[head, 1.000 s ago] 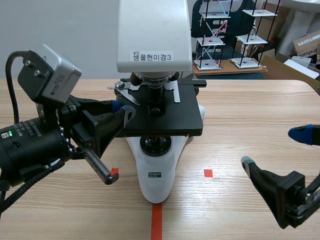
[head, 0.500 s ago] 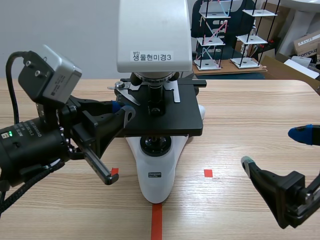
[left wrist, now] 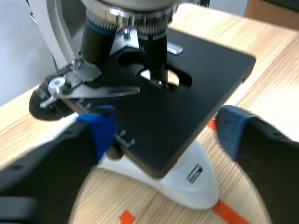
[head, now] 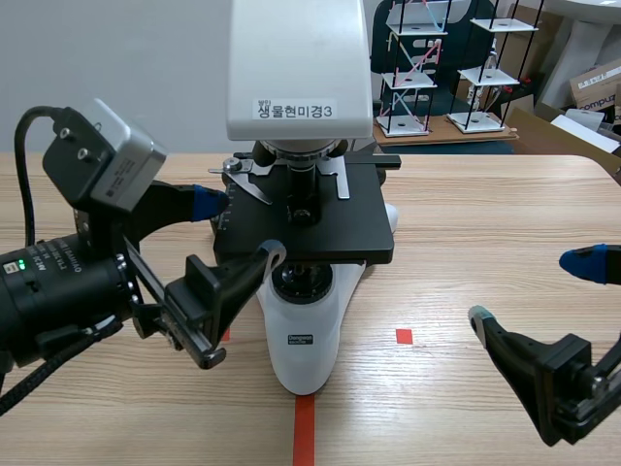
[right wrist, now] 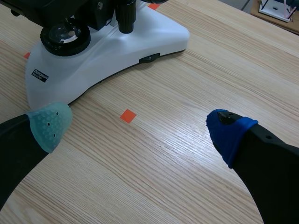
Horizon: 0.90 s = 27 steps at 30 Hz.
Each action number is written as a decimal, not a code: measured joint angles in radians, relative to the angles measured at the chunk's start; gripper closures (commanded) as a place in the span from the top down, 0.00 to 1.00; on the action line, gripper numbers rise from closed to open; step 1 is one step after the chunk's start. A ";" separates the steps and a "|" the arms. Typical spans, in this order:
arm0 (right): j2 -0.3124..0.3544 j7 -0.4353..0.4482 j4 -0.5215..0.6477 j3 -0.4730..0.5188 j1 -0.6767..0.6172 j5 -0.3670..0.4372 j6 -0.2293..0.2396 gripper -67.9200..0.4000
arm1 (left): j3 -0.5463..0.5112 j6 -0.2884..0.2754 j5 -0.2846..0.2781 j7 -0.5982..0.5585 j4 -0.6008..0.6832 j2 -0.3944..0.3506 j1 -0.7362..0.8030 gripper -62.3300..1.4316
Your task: Return to the home posture
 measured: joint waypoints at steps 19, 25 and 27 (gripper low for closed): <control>0.000 0.000 0.000 0.000 0.000 0.000 0.000 0.95 | -0.135 0.001 -0.188 -0.024 0.070 -0.212 0.140 0.92; 0.000 0.000 0.000 0.000 0.000 0.000 0.000 0.95 | -0.208 0.001 -0.188 -0.040 0.152 -0.225 0.273 0.92; 0.000 0.000 0.000 0.000 0.000 0.000 0.000 0.95 | -0.237 0.001 -0.188 -0.044 0.193 -0.225 0.324 0.92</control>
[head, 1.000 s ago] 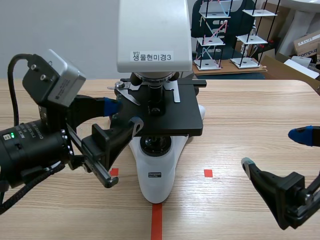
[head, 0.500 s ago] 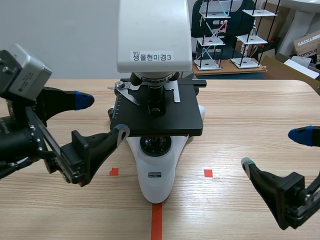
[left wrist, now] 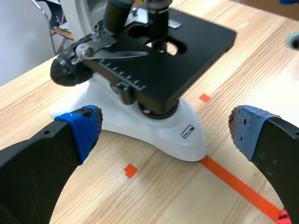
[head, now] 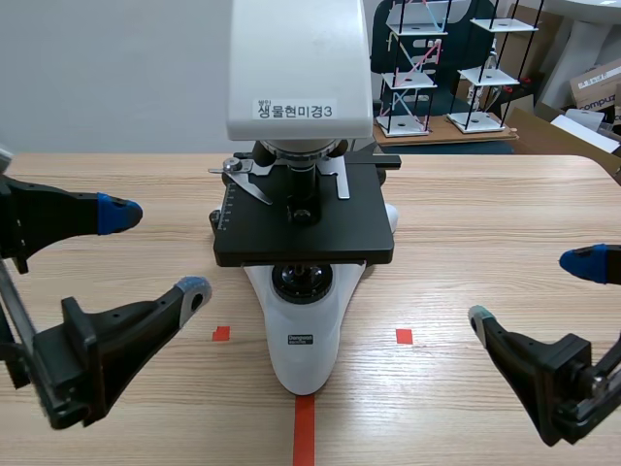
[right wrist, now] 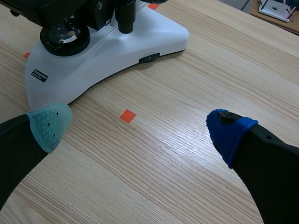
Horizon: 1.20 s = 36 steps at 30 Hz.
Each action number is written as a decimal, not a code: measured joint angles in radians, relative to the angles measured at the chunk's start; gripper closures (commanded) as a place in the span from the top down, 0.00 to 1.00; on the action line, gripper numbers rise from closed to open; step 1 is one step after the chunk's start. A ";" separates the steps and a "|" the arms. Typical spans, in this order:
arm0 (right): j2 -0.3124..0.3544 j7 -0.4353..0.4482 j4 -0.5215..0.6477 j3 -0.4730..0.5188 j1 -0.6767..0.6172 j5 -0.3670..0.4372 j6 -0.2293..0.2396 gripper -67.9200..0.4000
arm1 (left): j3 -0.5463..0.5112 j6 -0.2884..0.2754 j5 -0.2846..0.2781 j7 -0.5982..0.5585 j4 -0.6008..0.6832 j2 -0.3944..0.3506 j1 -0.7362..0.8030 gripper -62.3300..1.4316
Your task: Return to the home posture
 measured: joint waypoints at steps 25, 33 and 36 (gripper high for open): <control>0.000 0.000 0.000 0.000 0.000 0.000 0.000 0.95 | -0.253 -0.036 0.088 -0.075 0.110 0.180 0.257 0.92; 0.000 0.000 0.000 0.000 0.000 0.000 0.000 0.95 | -0.253 -0.036 0.087 0.023 0.109 0.180 0.257 0.92; 0.000 0.000 0.000 0.000 0.000 0.000 0.000 0.95 | -0.253 -0.036 0.088 0.085 0.109 0.180 0.257 0.92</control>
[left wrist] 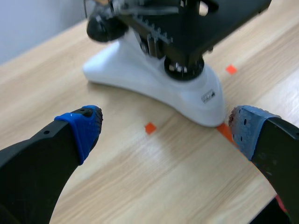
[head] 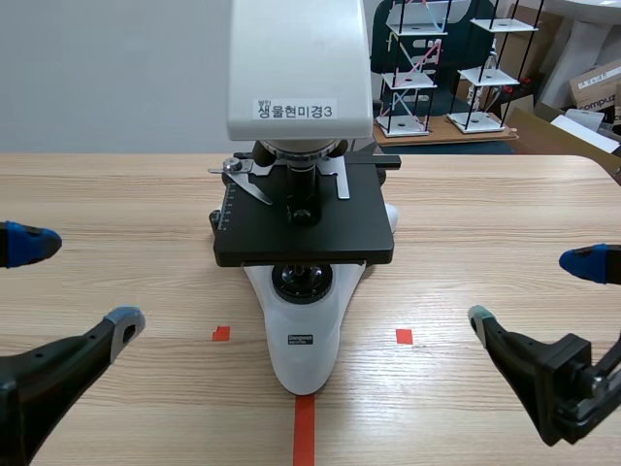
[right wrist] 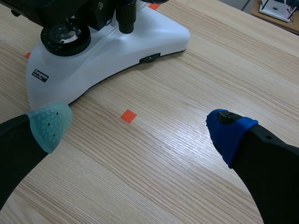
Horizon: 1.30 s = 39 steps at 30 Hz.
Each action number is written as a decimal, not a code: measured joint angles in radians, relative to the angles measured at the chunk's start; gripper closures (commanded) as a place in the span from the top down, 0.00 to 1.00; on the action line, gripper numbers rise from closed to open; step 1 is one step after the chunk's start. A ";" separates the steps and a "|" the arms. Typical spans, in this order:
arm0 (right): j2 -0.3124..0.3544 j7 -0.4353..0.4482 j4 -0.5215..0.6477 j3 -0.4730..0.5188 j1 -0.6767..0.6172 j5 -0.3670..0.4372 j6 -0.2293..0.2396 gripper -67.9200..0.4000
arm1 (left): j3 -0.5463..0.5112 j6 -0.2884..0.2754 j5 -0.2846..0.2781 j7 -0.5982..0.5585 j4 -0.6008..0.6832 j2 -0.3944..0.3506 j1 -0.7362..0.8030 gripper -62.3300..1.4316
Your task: Return to the home posture
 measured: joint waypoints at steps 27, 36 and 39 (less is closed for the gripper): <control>0.000 0.000 0.000 0.000 0.000 0.000 0.000 0.95 | 0.000 0.000 0.000 -0.154 0.000 0.000 -0.001 0.92; 0.000 0.000 0.000 0.000 0.000 0.000 0.000 0.95 | 0.000 0.000 0.000 -0.154 0.000 0.000 -0.001 0.92; 0.000 0.000 0.000 0.000 0.000 0.000 0.000 0.95 | 0.000 0.000 0.000 -0.154 0.000 0.000 -0.001 0.92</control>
